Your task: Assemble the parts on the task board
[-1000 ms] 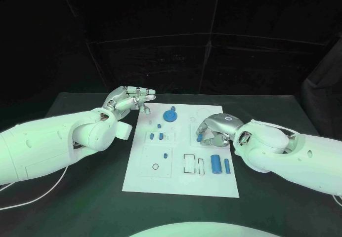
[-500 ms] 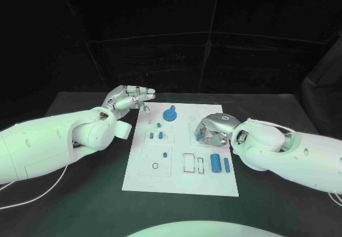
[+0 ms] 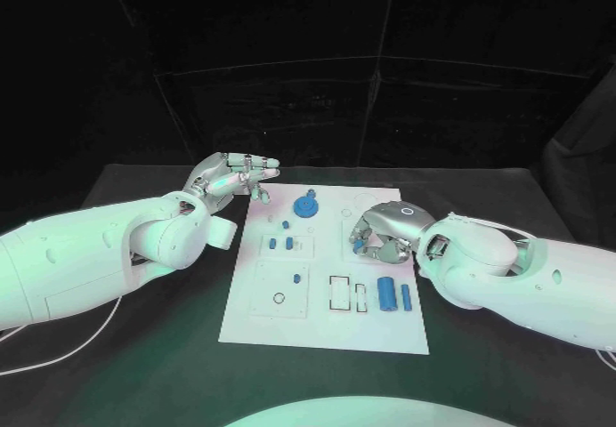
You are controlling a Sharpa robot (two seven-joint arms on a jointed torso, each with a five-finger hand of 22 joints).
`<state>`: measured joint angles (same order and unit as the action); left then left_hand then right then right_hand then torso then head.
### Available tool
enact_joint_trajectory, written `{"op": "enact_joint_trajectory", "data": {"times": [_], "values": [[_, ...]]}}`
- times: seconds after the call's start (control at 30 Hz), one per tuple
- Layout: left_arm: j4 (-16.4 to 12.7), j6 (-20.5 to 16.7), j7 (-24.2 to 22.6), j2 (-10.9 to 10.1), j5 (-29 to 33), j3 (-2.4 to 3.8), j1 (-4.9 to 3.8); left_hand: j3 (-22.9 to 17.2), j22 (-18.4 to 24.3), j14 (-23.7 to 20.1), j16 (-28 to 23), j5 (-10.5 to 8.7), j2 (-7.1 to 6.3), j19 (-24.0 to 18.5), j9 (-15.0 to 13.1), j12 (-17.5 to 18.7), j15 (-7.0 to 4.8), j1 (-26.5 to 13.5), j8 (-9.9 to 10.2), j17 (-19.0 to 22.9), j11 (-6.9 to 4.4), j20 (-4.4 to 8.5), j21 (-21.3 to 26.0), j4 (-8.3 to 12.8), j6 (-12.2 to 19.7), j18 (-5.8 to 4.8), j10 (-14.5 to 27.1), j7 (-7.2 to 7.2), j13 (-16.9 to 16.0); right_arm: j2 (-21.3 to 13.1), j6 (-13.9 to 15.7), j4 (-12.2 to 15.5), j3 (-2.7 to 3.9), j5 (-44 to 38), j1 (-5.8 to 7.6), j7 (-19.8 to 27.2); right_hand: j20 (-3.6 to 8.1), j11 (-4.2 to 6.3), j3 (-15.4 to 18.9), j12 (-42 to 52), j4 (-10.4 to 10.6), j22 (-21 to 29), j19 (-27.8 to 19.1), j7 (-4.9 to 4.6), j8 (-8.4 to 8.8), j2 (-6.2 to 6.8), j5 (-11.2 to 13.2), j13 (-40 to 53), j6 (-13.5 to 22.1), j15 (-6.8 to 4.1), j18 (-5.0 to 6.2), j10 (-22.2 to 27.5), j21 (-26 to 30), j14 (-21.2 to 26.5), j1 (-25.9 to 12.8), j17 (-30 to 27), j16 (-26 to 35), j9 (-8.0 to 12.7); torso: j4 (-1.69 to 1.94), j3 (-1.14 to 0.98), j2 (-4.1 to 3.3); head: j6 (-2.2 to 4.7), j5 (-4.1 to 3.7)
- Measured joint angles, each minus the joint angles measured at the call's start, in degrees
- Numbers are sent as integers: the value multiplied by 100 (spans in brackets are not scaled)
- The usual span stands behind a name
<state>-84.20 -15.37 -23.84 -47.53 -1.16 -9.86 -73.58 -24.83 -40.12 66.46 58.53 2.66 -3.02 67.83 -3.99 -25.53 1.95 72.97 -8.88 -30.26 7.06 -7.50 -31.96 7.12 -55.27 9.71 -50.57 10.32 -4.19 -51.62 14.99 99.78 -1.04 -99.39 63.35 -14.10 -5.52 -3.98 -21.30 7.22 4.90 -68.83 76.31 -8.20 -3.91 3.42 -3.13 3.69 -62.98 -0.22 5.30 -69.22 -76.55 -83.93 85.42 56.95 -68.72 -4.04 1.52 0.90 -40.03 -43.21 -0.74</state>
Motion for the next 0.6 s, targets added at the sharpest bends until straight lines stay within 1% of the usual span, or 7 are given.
{"op": "enact_joint_trajectory", "data": {"times": [0.03,0.17,0.27,0.3,0.4,0.53,0.6], "values": [[3,0,1,-1,0,0,0,0,0,0,0,0,0,0,0,0,0,0,0,0,0,0,0,0,0,0,0,0,0,-24,28,55,28,6,0,3,0,0,-18,-1,2,0,0,0,0,23,0,1,0,0,0,0,0,0,-23,0,-11,-2,0,0,1,2,1],[13,2,3,-1,0,0,0,0,0,0,0,0,0,0,0,0,0,0,0,0,0,0,0,0,0,0,0,0,0,-120,150,328,144,76,6,44,0,0,-39,-13,-14,-6,0,0,1,23,0,2,0,0,0,0,0,0,-23,2,-11,-2,0,1,7,11,10],[16,3,5,1,0,0,0,0,0,0,0,0,0,0,0,0,0,0,0,0,0,0,0,0,0,0,0,0,0,-155,227,525,192,149,8,84,0,0,-59,-39,5,-6,0,0,16,23,1,2,0,0,0,0,0,0,-22,8,-11,-2,0,3,7,16,14],[17,4,6,4,0,0,0,0,0,0,0,0,0,0,0,0,0,0,0,0,0,0,0,0,0,0,0,0,0,-153,249,582,201,176,9,100,0,0,-78,-38,-10,-6,0,0,16,59,1,5,0,0,1,0,0,0,-59,8,-11,-2,0,3,7,20,16],[18,6,8,11,0,0,0,0,-1,0,0,0,0,0,0,0,0,0,0,0,0,0,0,0,0,0,0,0,0,-69,294,673,218,282,9,155,0,0,-84,-39,-16,-11,0,0,16,60,1,7,0,0,1,0,-16,0,-60,15,-11,-2,3,7,7,21,34],[20,8,10,20,1,-1,0,0,-1,0,0,0,0,0,0,0,0,0,0,0,0,0,0,0,0,0,0,0,-1,230,300,606,224,430,9,225,0,0,-121,-66,-19,-12,0,0,16,60,2,7,0,0,1,0,-33,0,-59,15,-20,-1,7,14,6,23,67],[20,10,12,27,1,-1,0,0,-1,0,0,0,0,0,0,0,0,0,0,-1,0,0,0,0,0,0,0,0,-1,415,297,536,200,490,11,262,0,0,-128,-66,-15,-12,0,0,17,60,12,7,0,0,1,0,-33,0,-59,19,-34,0,9,15,4,20,85]]}}
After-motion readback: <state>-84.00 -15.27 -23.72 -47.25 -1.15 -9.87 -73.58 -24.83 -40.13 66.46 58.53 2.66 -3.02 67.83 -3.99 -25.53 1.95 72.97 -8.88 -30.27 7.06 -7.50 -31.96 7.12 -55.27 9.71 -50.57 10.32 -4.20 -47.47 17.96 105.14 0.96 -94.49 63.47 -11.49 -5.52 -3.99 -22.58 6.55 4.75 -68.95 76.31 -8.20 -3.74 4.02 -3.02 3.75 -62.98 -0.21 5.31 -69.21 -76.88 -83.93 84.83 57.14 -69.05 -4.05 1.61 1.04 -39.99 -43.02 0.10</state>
